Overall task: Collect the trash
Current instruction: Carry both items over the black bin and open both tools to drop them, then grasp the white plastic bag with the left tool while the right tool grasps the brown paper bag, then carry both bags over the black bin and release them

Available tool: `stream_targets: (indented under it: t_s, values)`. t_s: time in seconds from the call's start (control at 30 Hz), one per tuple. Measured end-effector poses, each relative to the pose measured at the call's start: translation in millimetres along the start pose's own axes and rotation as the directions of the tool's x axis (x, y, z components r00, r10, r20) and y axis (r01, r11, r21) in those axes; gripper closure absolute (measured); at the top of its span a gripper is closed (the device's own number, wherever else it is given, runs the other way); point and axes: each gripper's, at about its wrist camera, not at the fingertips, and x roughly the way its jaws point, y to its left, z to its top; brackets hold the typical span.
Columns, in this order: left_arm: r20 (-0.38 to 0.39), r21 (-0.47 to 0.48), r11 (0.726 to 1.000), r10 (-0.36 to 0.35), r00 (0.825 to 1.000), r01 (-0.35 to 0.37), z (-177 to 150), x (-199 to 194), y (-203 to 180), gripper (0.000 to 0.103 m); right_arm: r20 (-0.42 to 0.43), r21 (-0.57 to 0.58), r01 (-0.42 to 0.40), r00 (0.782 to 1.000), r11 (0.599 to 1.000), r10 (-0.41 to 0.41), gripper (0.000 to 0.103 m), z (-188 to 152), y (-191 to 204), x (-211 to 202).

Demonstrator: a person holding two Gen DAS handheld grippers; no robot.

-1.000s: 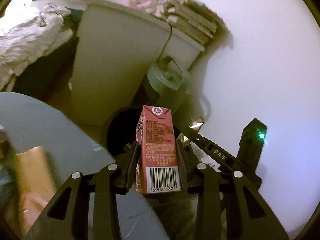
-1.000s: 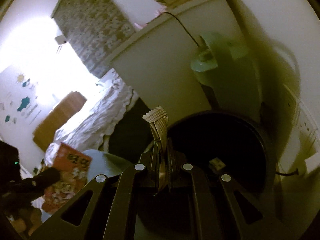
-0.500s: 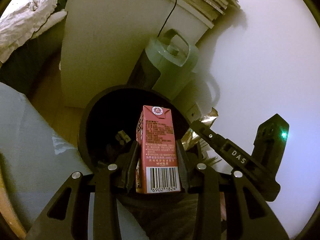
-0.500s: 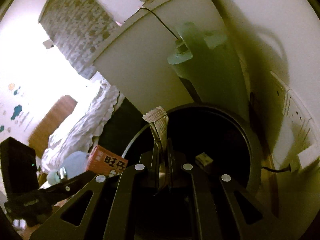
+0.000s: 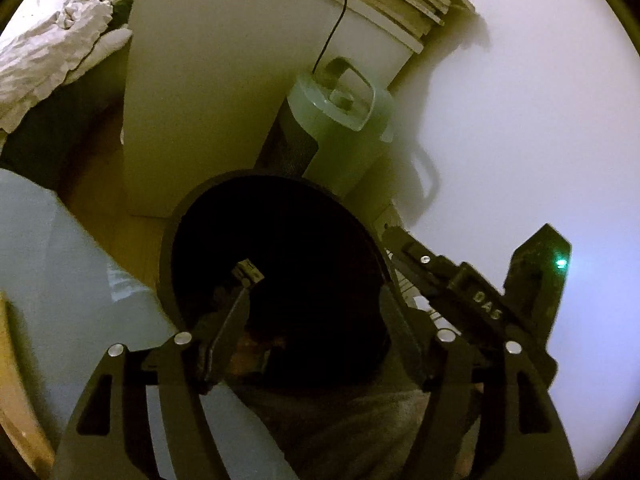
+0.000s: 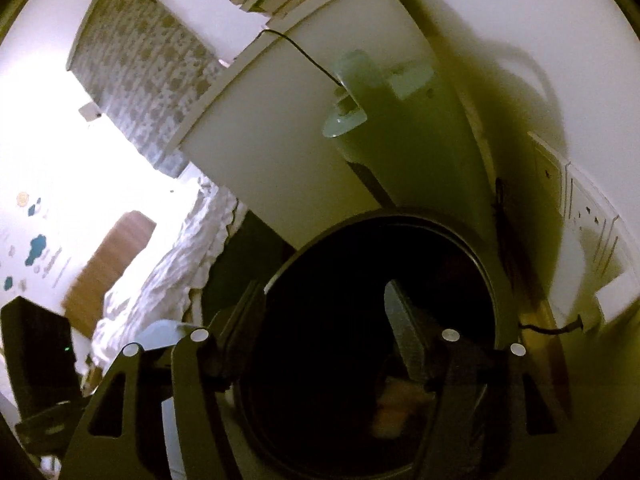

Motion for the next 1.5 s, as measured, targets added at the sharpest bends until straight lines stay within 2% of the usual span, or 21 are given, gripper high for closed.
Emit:
stream_targets:
  t_s: [0.03, 0.13, 0.27, 0.37, 0.5, 0.6, 0.63, 0.7, 0.77, 0.8, 0.87, 0.97, 1.03, 1.1, 1.17, 1.23, 1.3, 1.33, 1.37, 1.4, 1.5]
  values:
    - [0.008, -0.009, 1.0, -0.003, 1.0, 0.003, 0, -5, 1, 0.035, -0.002, -0.002, 0.0, 1.0, 1.0, 0.0, 0.039, 0, 1, 1]
    - [0.048, -0.03, 1.0, 0.002, 0.999, -0.001, -2, -26, 2, 0.025, -0.005, -0.012, -0.006, 1.0, 1.0, 0.006, 0.037, -2, 6, 3]
    - [0.125, -0.053, 0.999, 0.012, 0.992, -0.006, -8, -69, 8, 0.025, -0.015, -0.035, -0.018, 1.0, 0.999, 0.017, 0.035, -7, 17, 7]
    - [0.197, -0.09, 0.996, 0.041, 0.98, -0.024, -16, -113, 23, 0.025, -0.027, -0.064, -0.028, 0.999, 0.998, 0.027, 0.035, -11, 28, 10]
    - [0.297, -0.18, 0.981, 0.128, 0.946, -0.076, -34, -182, 60, 0.025, -0.035, -0.136, -0.045, 0.999, 0.99, 0.041, 0.031, -20, 50, 10]
    - [0.349, -0.284, 0.948, 0.239, 0.906, -0.141, -50, -232, 103, 0.025, -0.06, -0.207, -0.075, 0.996, 0.976, 0.063, 0.03, -31, 72, 10]
    - [0.36, -0.338, 0.929, 0.276, 0.891, -0.151, -56, -252, 125, 0.025, -0.085, -0.231, -0.096, 0.993, 0.968, 0.079, 0.03, -36, 82, 11]
    - [0.37, -0.435, 0.889, 0.321, 0.872, -0.143, -67, -279, 165, 0.025, -0.151, -0.262, -0.149, 0.982, 0.953, 0.112, 0.03, -47, 101, 14]
    - [0.357, -0.494, 0.857, 0.354, 0.864, -0.146, -73, -293, 195, 0.025, -0.199, -0.305, -0.192, 0.971, 0.933, 0.135, 0.03, -58, 126, 12]
    - [0.346, -0.517, 0.844, 0.36, 0.866, -0.144, -74, -297, 211, 0.025, -0.226, -0.324, -0.228, 0.961, 0.918, 0.159, 0.03, -63, 144, 11]
    - [0.317, -0.55, 0.827, 0.336, 0.887, -0.116, -72, -296, 238, 0.027, -0.289, -0.36, -0.277, 0.941, 0.891, 0.176, 0.028, -72, 178, 14]
    - [0.278, -0.588, 0.807, 0.26, 0.925, -0.05, -65, -280, 268, 0.027, -0.369, -0.405, -0.27, 0.922, 0.873, 0.114, 0.026, -80, 215, 31]
    - [0.25, -0.619, 0.785, 0.207, 0.946, -0.008, -60, -266, 288, 0.027, -0.449, -0.4, -0.261, 0.892, 0.878, 0.06, 0.026, -88, 231, 55]
    - [0.234, -0.635, 0.772, 0.165, 0.958, 0.022, -64, -261, 301, 0.029, -0.489, -0.414, -0.225, 0.872, 0.882, -0.007, 0.026, -98, 243, 77]
    - [0.207, -0.641, 0.768, 0.155, 0.966, 0.014, -61, -251, 305, 0.032, -0.53, -0.416, -0.228, 0.848, 0.88, -0.031, 0.026, -109, 252, 94]
    - [0.187, -0.63, 0.776, 0.154, 0.97, -0.002, -59, -244, 306, 0.041, -0.524, -0.463, -0.229, 0.85, 0.856, -0.056, 0.03, -117, 262, 99]
    - [0.167, -0.615, 0.788, 0.179, 0.97, -0.04, -55, -239, 305, 0.065, -0.524, -0.521, -0.235, 0.847, 0.82, -0.09, 0.054, -129, 272, 104]
    - [0.163, -0.605, 0.794, 0.196, 0.967, -0.059, -54, -238, 303, 0.067, -0.532, -0.529, -0.245, 0.842, 0.812, -0.092, 0.06, -132, 273, 107]
    - [0.164, -0.596, 0.8, 0.212, 0.963, -0.074, -54, -237, 301, 0.071, -0.538, -0.532, -0.256, 0.839, 0.807, -0.088, 0.07, -134, 275, 107]
    - [0.167, -0.588, 0.804, 0.222, 0.961, -0.083, -54, -239, 301, 0.075, -0.532, -0.54, -0.258, 0.842, 0.801, -0.087, 0.079, -137, 277, 106]
    - [0.219, -0.569, 0.816, 0.268, 0.938, -0.1, -56, -252, 290, 0.078, -0.498, -0.525, -0.273, 0.867, 0.806, -0.03, 0.089, -132, 276, 96]
